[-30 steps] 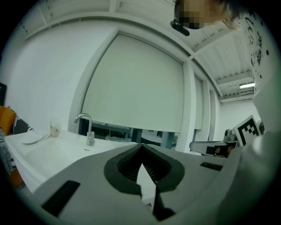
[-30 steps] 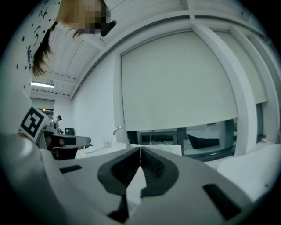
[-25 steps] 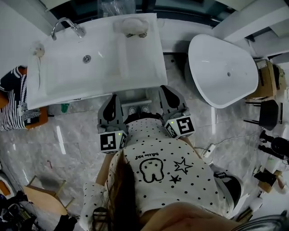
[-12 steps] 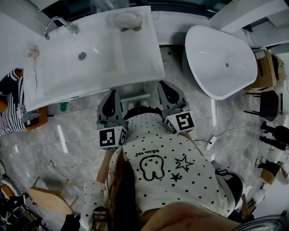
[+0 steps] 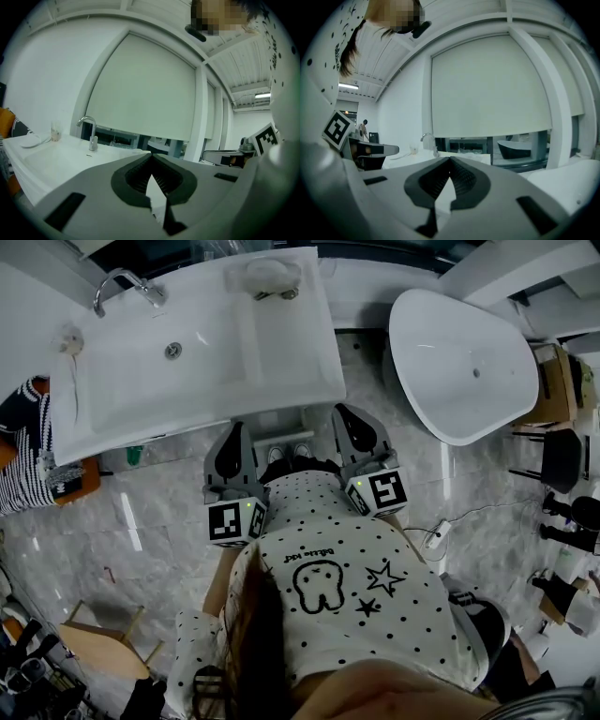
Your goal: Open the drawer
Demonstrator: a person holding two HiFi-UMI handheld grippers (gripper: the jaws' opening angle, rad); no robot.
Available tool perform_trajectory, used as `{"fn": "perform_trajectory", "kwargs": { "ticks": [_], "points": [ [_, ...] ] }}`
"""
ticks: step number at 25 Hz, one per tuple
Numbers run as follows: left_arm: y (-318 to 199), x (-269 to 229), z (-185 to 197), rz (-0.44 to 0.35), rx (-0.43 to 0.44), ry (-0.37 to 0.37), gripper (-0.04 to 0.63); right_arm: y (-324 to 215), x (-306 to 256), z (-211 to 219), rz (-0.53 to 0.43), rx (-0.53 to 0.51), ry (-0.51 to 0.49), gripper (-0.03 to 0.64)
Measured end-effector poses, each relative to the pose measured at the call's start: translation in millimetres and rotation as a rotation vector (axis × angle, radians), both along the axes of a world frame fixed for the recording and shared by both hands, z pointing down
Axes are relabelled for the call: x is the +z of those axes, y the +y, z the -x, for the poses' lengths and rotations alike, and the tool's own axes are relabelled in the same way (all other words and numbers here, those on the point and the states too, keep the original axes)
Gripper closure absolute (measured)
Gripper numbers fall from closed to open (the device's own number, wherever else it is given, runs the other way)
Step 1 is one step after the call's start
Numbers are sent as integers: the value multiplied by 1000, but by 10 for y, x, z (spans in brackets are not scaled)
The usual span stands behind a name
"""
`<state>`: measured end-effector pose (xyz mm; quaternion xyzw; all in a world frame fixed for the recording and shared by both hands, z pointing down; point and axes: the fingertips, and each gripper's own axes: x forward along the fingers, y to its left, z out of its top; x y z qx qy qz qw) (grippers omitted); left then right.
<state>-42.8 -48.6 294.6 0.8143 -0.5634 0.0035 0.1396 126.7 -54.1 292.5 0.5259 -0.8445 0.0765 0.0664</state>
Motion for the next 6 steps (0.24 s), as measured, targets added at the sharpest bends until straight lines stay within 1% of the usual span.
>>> {"fn": "perform_trajectory", "kwargs": {
  "ticks": [6],
  "points": [
    [-11, 20, -12, 7, -8, 10, 591, -15, 20, -33, 3, 1, 4, 603]
  ]
}}
